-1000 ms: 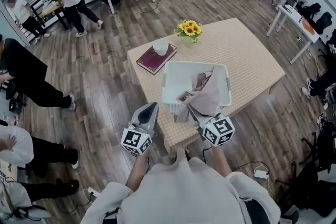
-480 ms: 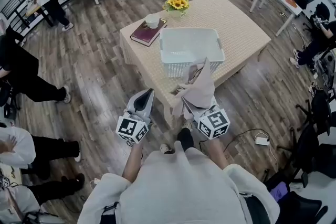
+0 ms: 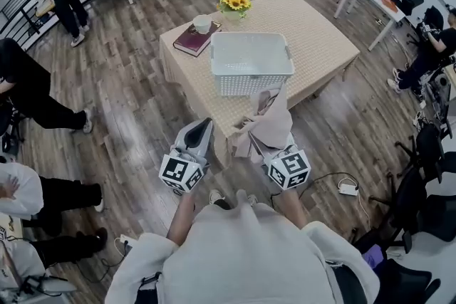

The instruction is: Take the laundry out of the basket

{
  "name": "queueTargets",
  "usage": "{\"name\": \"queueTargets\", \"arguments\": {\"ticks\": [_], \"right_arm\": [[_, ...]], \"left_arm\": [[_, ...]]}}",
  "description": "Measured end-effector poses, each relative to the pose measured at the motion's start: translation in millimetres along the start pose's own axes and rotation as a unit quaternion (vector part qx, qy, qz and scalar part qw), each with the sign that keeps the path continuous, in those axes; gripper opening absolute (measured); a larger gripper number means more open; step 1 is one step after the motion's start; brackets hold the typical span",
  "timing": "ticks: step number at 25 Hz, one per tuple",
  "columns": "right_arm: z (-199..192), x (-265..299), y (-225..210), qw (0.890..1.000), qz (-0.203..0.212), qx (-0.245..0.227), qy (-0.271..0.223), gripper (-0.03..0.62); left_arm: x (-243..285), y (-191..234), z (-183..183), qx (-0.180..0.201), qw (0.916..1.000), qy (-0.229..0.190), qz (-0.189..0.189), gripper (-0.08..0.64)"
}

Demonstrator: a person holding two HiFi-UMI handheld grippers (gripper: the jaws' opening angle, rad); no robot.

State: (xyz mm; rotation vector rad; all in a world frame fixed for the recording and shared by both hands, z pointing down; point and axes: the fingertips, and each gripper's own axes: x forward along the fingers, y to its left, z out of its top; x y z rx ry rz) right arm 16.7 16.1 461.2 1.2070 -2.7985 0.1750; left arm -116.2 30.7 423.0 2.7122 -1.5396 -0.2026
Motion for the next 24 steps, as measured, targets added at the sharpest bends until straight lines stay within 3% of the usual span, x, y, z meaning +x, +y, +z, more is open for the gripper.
{"name": "queueTargets", "arguments": {"ticks": [9,24], "right_arm": [[-10.5,-42.5,-17.8,1.0,0.013,0.001,0.008,0.219],[0.7,-51.0,-25.0,1.0,0.029,-0.006,-0.008,0.219]], "left_arm": [[3.8,-58.3,-12.3,0.001,0.9999,0.014,0.0,0.009],[17.7,-77.1,-0.9,0.015,0.9999,0.007,0.001,0.009]]}}
